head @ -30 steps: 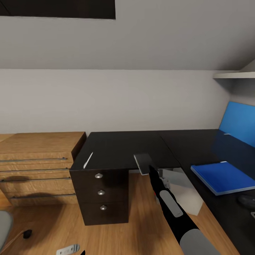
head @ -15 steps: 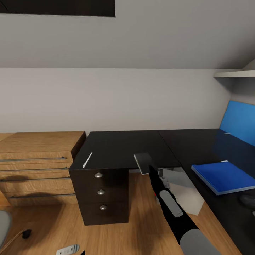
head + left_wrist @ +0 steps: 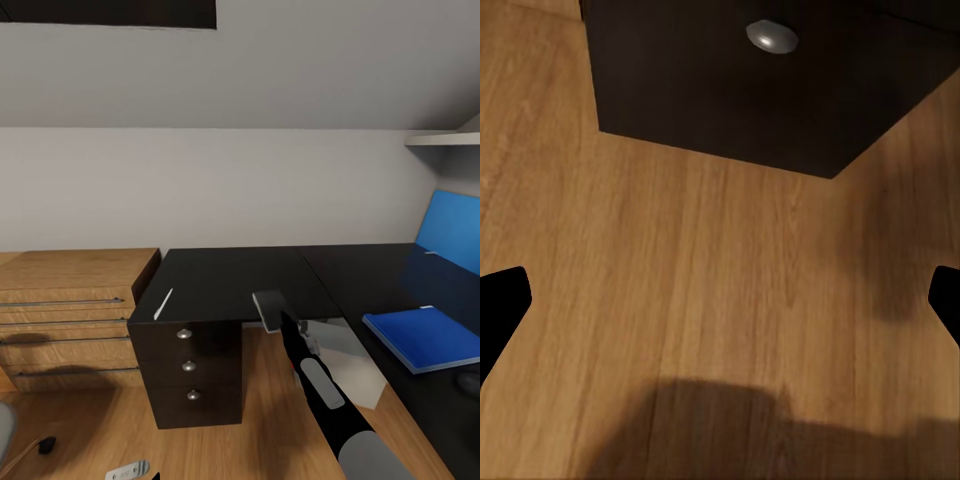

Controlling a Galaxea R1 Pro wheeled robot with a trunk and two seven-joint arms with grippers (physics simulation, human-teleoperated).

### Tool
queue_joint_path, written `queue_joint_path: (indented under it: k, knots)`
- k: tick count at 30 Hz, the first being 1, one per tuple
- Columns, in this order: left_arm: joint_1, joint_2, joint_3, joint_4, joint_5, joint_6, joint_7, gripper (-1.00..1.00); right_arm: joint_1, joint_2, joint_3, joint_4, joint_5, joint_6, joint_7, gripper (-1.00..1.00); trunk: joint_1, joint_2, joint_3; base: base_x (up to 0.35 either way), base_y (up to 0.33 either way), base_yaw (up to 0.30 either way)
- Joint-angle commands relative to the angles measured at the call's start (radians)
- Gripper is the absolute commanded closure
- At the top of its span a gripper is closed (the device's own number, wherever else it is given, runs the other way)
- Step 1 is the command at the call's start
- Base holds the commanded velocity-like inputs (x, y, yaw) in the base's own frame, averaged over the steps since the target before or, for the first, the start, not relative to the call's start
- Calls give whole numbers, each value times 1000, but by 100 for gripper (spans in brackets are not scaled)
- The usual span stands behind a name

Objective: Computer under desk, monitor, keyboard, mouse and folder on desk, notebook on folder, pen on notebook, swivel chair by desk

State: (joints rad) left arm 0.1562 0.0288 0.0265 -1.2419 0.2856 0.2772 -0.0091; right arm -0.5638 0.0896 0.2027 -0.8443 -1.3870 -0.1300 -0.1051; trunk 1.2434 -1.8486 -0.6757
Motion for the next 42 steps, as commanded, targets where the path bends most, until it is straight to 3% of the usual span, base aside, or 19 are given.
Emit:
queue_joint_path:
  k: [1, 22, 23, 36, 42]
  knots:
    - [0, 0, 1, -1, 9, 6, -1, -100, -1, -1, 4, -1, -10, -8, -4, -100, 0, 0, -1, 36, 0, 0]
    - [0, -1, 2, 5, 9, 3, 1, -100, -1, -1, 4, -1, -10, -8, -4, -100, 0, 0, -1, 33, 8, 0]
    - [0, -1, 2, 5, 9, 3, 1, -100, -1, -1, 5, -1, -10, -8, -4, 100, 0, 0, -1, 0, 0, 0]
    - [0, 0, 2, 5, 9, 3, 0, -100, -1, 1, 6, -1, -10, -8, -4, 100, 0, 0, -1, 0, 0, 0]
    - [0, -1, 2, 7, 9, 3, 5, -100, -1, 1, 5, -2, -10, -9, -3, 100, -23, 42, 18, 0, 0, 0]
